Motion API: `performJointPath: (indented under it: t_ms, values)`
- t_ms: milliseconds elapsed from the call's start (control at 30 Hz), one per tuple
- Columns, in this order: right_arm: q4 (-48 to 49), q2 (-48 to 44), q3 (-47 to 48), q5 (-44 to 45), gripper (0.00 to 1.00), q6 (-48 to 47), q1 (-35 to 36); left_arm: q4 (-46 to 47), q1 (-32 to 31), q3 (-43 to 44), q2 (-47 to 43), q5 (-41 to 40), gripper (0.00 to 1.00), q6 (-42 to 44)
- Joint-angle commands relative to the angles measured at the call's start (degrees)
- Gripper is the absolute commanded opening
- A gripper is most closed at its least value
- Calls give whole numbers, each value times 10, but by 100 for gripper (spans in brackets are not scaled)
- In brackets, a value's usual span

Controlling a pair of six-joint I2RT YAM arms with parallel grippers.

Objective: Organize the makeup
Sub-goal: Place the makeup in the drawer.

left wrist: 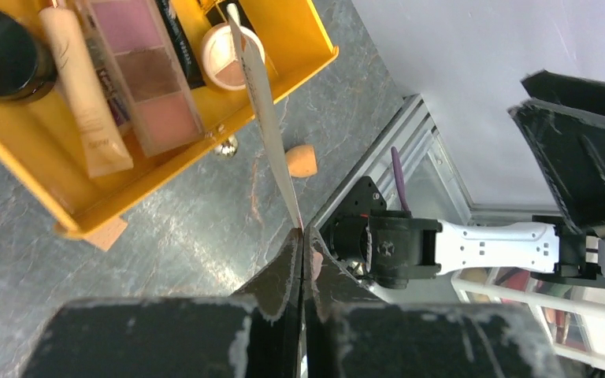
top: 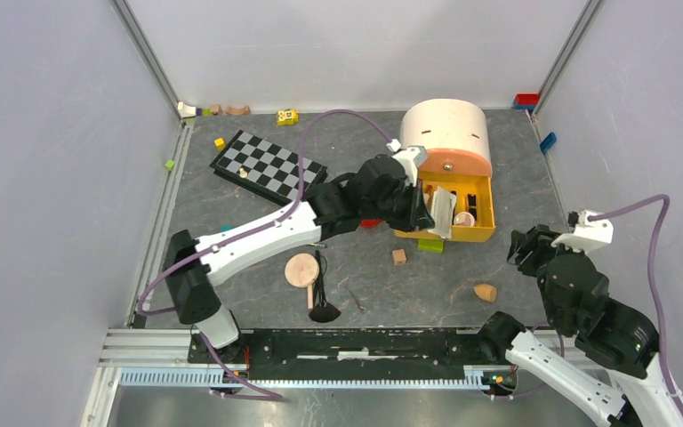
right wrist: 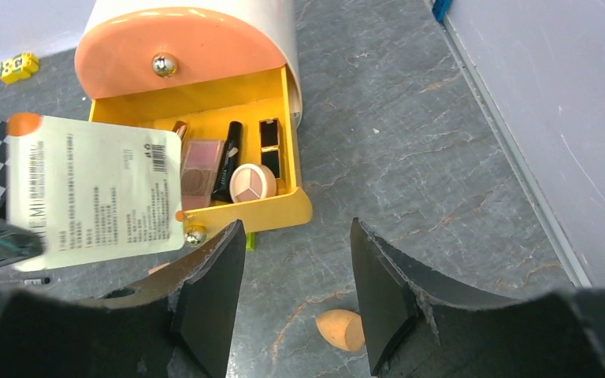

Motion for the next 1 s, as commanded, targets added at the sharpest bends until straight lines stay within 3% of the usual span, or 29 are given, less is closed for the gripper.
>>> performJointPath:
  t_ms: [0, 467, 900, 967]
  values:
    - [-29, -27, 5, 41, 58, 31, 0, 50, -2, 64, 43, 28, 2, 34]
    - [-47, -44, -2, 45, 59, 41, 1, 129, -2, 123, 145, -5, 2, -7]
    - [-55, -51, -9, 40, 59, 46, 1, 134, 13, 142, 217, -13, 3, -25]
    - [-55, -53, -12, 39, 59, 48, 1, 127, 17, 148, 225, -13, 7, -26]
